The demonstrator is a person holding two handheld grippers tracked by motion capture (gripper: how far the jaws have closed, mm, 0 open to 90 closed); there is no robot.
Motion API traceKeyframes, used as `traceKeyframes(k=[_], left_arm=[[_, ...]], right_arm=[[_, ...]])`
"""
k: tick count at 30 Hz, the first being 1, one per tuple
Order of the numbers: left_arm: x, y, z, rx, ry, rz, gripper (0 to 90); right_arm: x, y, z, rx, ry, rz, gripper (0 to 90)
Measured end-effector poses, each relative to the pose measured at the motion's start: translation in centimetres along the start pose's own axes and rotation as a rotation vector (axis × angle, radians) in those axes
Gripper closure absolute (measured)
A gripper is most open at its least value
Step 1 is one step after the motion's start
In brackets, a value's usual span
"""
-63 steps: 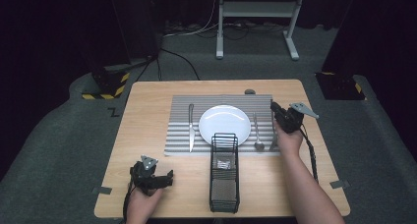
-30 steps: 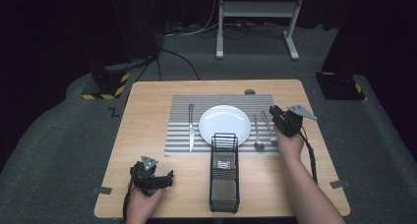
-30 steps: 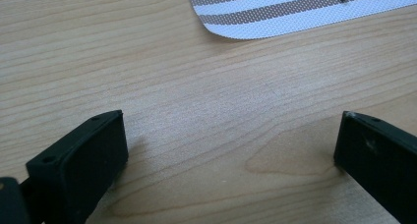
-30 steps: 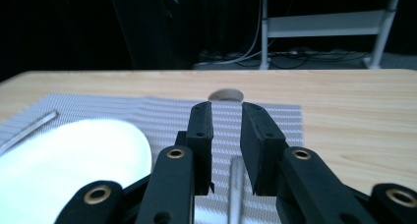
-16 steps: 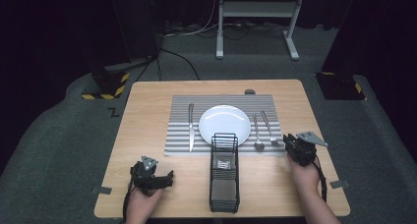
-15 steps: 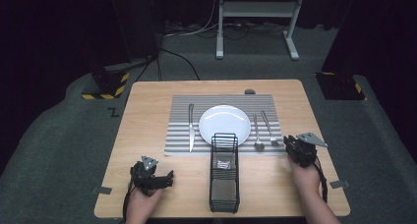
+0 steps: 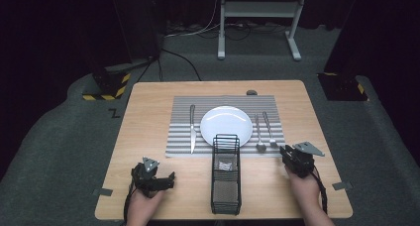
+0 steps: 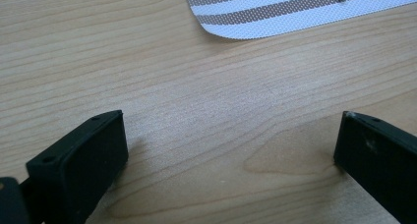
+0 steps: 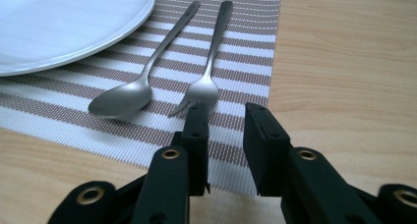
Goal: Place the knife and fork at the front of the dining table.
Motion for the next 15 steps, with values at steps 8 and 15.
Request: traceKeyframes(k=[8, 15], left_arm=[[0.0, 0.0, 0.0, 0.001, 0.0, 0.0, 0.0], [0.0, 0.0, 0.0, 0.002, 0.001, 0.0, 0.0]], right_arm=[[-2.7, 0.6, -3.1, 0.001, -0.073, 0.0, 51.6], [-4.8, 1.9, -5.1, -0.003, -0.155, -0.02, 27.8]])
Point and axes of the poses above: each handheld gripper's, and its own axes: z roughly forward along the jaws, x roughly out of its top, y roughly to its right, the point moved 5 cm from there along z, roughly forward along the jaws, and after that the axes turned 5 degrees about -z, right-handed, at the moved point
